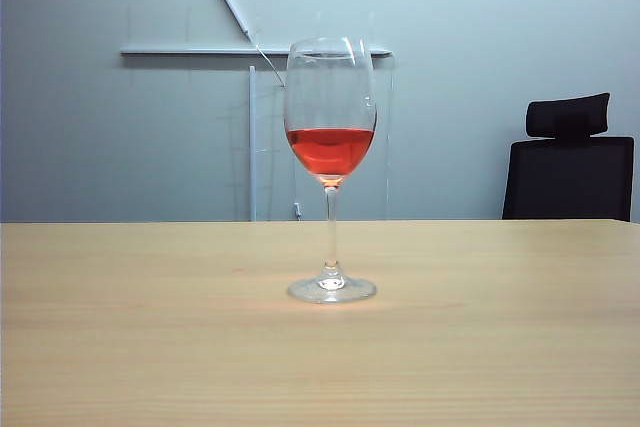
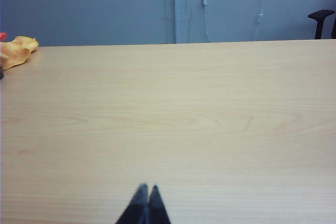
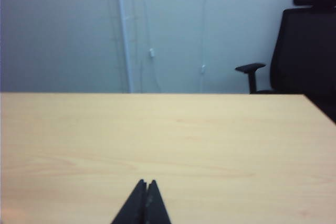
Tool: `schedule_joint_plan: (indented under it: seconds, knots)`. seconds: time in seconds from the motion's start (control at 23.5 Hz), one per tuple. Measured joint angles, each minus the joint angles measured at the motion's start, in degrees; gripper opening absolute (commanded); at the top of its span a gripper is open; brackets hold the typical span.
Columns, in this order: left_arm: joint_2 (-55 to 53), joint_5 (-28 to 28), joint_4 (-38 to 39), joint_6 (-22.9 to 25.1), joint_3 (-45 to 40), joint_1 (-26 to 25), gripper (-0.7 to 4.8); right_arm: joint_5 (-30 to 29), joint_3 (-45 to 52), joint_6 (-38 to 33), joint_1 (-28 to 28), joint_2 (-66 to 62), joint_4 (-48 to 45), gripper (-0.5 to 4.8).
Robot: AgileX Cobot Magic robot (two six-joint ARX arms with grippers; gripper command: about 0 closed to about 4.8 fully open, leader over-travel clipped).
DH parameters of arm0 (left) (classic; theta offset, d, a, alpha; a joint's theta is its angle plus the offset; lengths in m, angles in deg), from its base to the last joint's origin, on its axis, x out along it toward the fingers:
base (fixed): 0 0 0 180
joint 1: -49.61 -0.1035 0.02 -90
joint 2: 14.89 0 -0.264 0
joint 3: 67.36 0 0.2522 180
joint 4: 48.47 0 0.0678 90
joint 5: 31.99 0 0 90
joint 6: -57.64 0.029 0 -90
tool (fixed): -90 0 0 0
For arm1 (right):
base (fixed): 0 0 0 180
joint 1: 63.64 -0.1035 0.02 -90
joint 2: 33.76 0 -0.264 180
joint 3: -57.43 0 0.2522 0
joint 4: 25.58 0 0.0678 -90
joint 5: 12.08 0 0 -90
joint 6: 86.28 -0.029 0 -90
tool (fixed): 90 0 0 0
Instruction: Gently pick up the goblet, rotate it counterclockwise for two full turns (viewing from above), and then place it back on the table.
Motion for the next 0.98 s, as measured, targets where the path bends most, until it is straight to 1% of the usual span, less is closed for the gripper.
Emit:
schedule_joint_plan:
  seconds: [0.13, 0.26, 0.98]
  knots:
    - [0.0, 0.0, 0.0, 0.0, 0.0, 0.0, -0.05, -0.35, 0.07, -0.09, 0.02, 0.0, 3.17, -0.02]
    - [-0.02, 0.0, 0.0, 0.0, 0.0, 0.0, -0.05, -0.35, 0.07, -0.09, -0.07, 0.0, 4.22, -0.02]
    - [-0.04, 0.0, 0.0, 0.0, 0.0, 0.0, -0.05, -0.44, 0.07, -0.09, -0.37, 0.0, 4.13, -0.01]
